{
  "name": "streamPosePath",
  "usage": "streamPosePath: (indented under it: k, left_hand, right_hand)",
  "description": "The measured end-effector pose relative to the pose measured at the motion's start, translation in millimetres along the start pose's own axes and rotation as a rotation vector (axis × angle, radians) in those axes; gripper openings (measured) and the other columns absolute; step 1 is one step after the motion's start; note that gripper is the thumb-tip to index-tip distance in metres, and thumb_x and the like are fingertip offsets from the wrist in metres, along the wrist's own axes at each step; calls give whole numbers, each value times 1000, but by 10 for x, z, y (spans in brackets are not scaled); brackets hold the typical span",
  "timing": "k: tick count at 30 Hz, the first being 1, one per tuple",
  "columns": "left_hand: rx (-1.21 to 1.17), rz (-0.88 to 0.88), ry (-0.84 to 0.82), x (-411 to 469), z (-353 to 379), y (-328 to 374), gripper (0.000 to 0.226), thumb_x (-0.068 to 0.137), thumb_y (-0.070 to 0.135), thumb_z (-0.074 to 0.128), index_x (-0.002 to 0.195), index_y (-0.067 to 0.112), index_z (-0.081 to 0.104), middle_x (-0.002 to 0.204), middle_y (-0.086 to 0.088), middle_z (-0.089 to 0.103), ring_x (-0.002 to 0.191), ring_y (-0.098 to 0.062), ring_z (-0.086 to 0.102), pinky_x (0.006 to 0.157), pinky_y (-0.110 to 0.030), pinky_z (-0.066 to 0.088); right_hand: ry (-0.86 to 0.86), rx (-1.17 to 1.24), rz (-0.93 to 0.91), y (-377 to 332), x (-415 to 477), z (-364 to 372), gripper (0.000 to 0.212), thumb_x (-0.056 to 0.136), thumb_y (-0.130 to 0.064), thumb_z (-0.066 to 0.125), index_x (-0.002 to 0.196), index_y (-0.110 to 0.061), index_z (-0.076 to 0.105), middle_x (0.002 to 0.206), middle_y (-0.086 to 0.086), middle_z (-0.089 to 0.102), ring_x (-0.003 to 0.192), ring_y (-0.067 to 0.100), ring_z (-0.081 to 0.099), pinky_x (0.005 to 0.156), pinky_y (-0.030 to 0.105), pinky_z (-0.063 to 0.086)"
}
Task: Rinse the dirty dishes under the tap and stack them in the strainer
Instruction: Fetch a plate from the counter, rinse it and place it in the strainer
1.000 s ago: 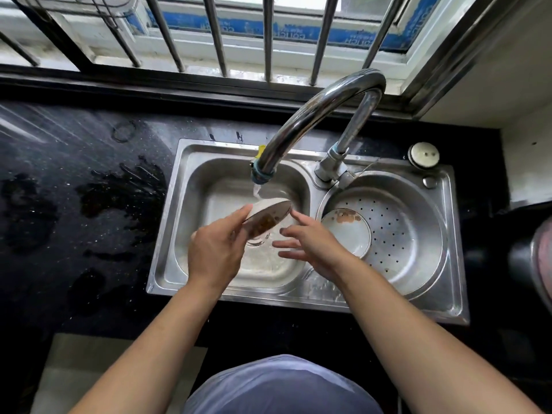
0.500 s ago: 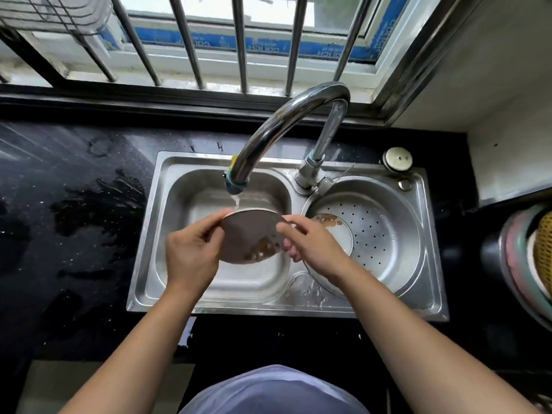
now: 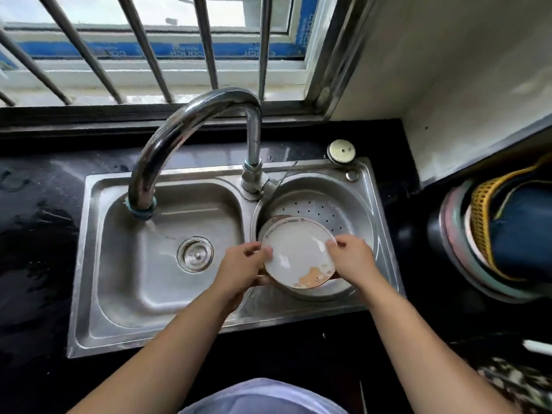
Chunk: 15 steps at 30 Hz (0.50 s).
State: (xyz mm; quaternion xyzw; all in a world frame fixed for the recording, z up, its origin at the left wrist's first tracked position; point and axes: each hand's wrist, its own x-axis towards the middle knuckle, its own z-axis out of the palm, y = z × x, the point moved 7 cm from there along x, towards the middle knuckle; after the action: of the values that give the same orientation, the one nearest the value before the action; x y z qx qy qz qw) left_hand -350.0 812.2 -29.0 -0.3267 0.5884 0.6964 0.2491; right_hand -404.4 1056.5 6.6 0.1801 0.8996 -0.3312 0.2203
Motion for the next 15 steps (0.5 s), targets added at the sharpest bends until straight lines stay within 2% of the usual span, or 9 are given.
streamPosePath:
  k: [2,3,5,7,9,12,13,15]
  left_hand:
    - [48,-33,-55,75,241,-59,16,98,6,65,112,2,72,87,-16,77,65,-24,76,57,-33,65]
    - [66,-40,-68,119,341,-76,20,98,3,63,117,2,70,91,-21,77,66,-26,77,57,-33,65]
    - [114,-36,-67,213,499,-74,21,97,1,62,116,0,70,93,-25,78,68,-30,78,56,-32,65]
    - [196,-19,-55,312,631,-79,17,96,0,59,105,3,73,75,-16,79,64,-31,78,55,-33,64]
    - [332,-14,-43,391,756,-108,16,95,-1,57,95,8,70,61,-11,76,59,-30,76,53,-33,62]
    - [543,-39,-68,476,943,-238,12,94,1,63,97,10,69,72,-17,79,55,-25,76,48,-29,58]
    - [576,-50,-80,502,1001,-294,11,92,0,66,98,8,71,78,-20,79,56,-25,76,49,-31,60]
    - [585,-70,-104,557,1127,-410,11,89,-3,66,96,1,74,85,-24,78,58,-28,77,56,-38,65]
  right_hand:
    - [-8,71,85,233,48,-87,14,92,-20,55,83,-16,65,75,2,69,77,28,69,63,33,55]
    - [-28,134,112,310,64,-116,13,90,-15,53,91,-19,66,84,1,71,82,28,72,68,40,61]
    - [-67,249,170,425,110,-167,32,85,-5,47,104,-24,65,105,1,70,88,30,74,66,43,65]
    - [-114,308,245,526,145,-194,42,82,0,40,108,-26,62,116,3,64,78,31,76,55,37,64]
    - [-148,238,276,600,203,-221,46,83,1,38,116,-23,60,118,5,62,64,29,77,54,40,64]
    - [-88,12,247,643,311,-345,45,84,-2,43,124,-17,58,116,9,62,61,27,74,52,41,64]
    - [-59,-65,226,635,348,-385,45,83,-4,44,124,-17,57,115,12,62,64,29,74,54,40,64]
    - [-42,-210,181,611,426,-410,47,80,-7,47,127,-13,52,115,20,63,85,38,72,71,46,64]
